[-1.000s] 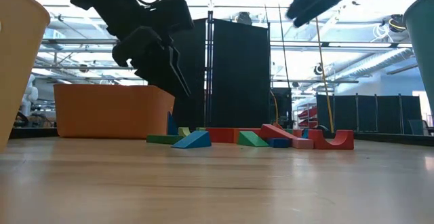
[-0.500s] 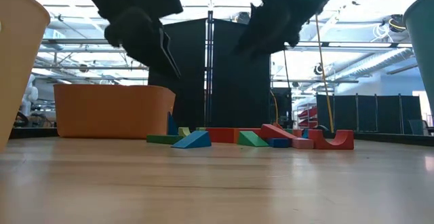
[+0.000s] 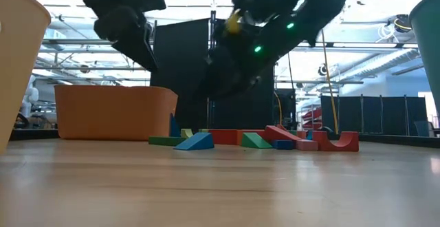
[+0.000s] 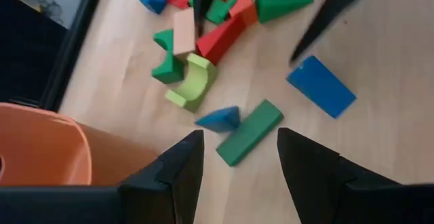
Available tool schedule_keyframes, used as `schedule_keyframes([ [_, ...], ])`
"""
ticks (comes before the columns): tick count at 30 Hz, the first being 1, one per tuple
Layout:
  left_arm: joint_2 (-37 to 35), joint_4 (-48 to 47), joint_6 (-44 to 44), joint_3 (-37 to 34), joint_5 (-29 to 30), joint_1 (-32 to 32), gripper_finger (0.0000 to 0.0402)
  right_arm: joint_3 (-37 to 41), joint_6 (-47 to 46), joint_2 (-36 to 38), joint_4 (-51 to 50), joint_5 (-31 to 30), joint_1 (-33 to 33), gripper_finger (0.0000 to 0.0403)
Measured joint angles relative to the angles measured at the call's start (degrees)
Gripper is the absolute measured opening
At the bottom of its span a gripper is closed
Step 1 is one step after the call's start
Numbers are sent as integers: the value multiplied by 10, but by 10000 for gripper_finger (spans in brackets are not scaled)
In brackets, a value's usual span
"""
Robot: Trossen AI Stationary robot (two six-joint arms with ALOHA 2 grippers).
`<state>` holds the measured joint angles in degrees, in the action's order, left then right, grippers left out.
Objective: Sort blocks by size
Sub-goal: Put the green rectangular block into the blue bin
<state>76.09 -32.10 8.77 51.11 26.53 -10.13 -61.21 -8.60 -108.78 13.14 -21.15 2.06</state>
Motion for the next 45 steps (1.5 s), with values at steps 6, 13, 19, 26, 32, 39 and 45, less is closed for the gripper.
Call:
schedule_keyframes([
  [6,0,-30,15,0,20,0,190,-73,8,-73,-12,21,-6,396],
  [13,0,-51,10,0,36,3,190,-124,-13,-130,-35,15,-6,394],
  [19,0,-50,13,-16,43,17,190,-136,-45,-149,-54,-14,-4,381],
  [26,0,-43,17,-21,45,31,190,-135,-88,-149,-66,-14,-3,378],
  [32,0,-38,15,-21,45,42,190,-135,-117,-155,-64,-11,6,378],
  [39,0,-27,14,-21,45,51,190,-136,-135,-176,-51,-9,11,377],
  [45,0,-28,15,-21,44,51,190,-136,-133,-176,-44,-12,11,376],
])
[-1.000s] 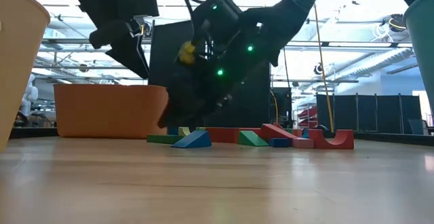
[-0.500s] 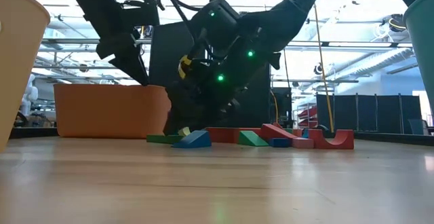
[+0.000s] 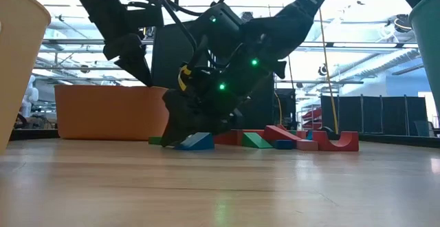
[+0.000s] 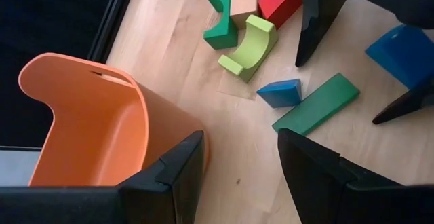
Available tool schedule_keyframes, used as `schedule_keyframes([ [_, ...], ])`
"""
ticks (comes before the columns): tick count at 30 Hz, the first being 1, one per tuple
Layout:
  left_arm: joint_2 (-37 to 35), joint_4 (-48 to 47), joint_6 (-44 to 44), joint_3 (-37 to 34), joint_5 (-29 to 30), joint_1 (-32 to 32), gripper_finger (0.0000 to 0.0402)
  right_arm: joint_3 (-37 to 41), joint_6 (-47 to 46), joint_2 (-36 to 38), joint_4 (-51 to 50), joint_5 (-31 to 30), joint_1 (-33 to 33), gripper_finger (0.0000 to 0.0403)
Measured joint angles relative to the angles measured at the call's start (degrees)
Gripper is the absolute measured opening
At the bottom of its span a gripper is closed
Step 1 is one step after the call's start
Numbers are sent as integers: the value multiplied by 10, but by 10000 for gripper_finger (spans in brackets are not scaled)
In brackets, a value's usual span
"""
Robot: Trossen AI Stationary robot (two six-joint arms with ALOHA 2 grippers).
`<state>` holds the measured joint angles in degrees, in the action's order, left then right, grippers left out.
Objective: Sort blocks by size
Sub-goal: Put the green rectangular block into the blue bin
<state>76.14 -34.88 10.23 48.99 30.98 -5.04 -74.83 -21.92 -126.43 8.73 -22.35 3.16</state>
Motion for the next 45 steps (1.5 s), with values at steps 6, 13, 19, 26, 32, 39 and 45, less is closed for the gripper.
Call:
schedule_keyframes([
  [6,0,0,0,0,0,0,190,0,2,0,2,3,-5,325],
  [13,0,-1,5,0,0,0,190,0,3,0,1,2,-11,202],
  [19,0,-1,11,0,0,0,190,0,14,0,1,2,-12,128],
  [26,0,-2,15,0,-1,-1,190,0,42,5,-12,1,-11,87],
  [32,0,-1,15,0,-4,-3,189,2,47,41,-85,2,-2,99],
  [39,0,1,31,1,-5,-4,189,1,53,92,-151,-1,17,97],
  [45,0,8,60,1,-9,-17,189,2,46,134,-237,-4,32,99],
])
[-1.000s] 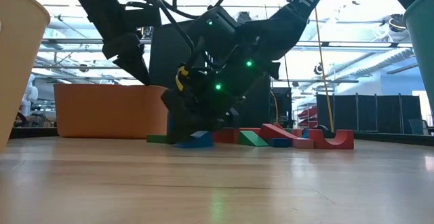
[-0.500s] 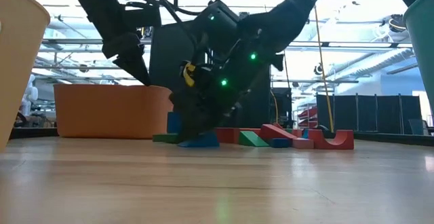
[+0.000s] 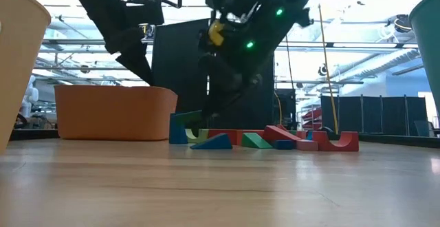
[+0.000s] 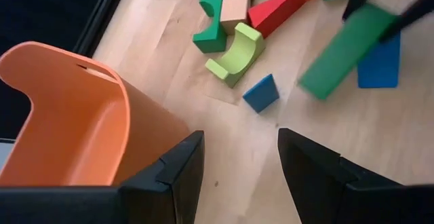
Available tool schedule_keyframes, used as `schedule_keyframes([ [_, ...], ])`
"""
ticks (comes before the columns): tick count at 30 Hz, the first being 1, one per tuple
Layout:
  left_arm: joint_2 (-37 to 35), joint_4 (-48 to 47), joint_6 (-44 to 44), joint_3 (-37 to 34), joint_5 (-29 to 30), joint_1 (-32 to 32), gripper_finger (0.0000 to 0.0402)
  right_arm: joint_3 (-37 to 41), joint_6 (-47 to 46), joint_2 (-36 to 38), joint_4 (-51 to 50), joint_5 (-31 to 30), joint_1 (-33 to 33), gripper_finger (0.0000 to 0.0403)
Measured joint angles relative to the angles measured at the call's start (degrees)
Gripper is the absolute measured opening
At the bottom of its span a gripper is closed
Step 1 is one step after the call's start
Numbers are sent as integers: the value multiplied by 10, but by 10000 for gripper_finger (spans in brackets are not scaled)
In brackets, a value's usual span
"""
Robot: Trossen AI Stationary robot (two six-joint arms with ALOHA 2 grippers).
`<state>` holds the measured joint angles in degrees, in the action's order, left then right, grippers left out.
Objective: Sort blocks by size
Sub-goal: Put the green rectangular block into the blue bin
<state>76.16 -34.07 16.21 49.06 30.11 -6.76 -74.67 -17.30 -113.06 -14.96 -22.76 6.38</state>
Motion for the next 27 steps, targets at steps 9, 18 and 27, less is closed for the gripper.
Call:
schedule_keyframes([
  [9,0,9,30,0,0,-38,189,0,-35,76,-121,-84,45,99],
  [18,0,27,72,0,0,-83,189,0,-126,147,-248,-158,108,100],
  [27,0,66,75,0,6,-122,189,0,-213,195,-343,-165,177,100],
])
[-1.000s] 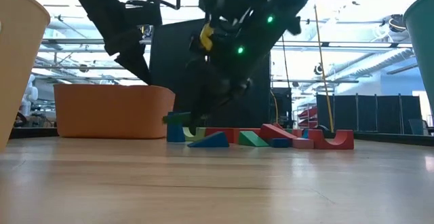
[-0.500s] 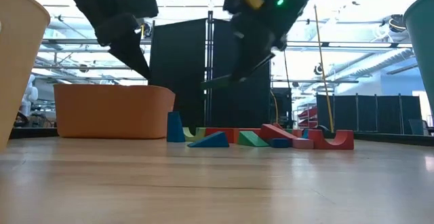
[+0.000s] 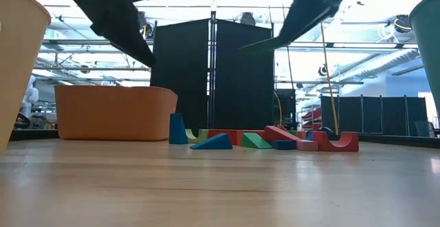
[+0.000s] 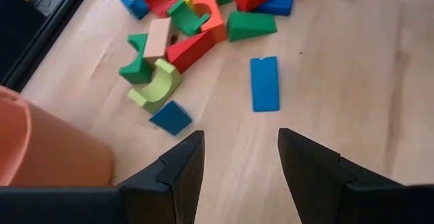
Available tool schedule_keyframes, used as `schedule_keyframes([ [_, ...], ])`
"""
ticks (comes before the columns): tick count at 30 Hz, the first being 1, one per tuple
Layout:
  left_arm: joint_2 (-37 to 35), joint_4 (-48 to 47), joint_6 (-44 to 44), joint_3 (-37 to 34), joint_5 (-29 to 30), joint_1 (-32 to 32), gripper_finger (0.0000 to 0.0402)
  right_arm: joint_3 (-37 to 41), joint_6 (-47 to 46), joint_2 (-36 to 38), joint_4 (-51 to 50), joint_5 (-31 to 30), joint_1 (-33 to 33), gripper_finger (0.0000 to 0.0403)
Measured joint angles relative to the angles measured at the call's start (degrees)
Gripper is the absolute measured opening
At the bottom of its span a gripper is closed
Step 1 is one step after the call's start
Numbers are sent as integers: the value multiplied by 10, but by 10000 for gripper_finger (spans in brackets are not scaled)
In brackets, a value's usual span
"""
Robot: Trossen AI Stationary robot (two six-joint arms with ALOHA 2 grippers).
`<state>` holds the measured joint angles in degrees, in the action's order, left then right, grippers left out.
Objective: Sort blocks by size
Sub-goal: Put the green rectangular block into the blue bin
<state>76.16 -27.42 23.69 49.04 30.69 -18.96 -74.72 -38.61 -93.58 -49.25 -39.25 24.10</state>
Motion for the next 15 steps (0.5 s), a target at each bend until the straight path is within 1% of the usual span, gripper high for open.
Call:
schedule_keyframes([
  [6,0,0,-3,0,15,-6,189,0,-76,37,-94,10,52,100],
  [11,0,0,-5,0,26,-6,189,0,-155,73,-167,43,103,100],
  [15,0,0,-4,0,26,-6,189,0,-193,91,-191,81,148,100],
])
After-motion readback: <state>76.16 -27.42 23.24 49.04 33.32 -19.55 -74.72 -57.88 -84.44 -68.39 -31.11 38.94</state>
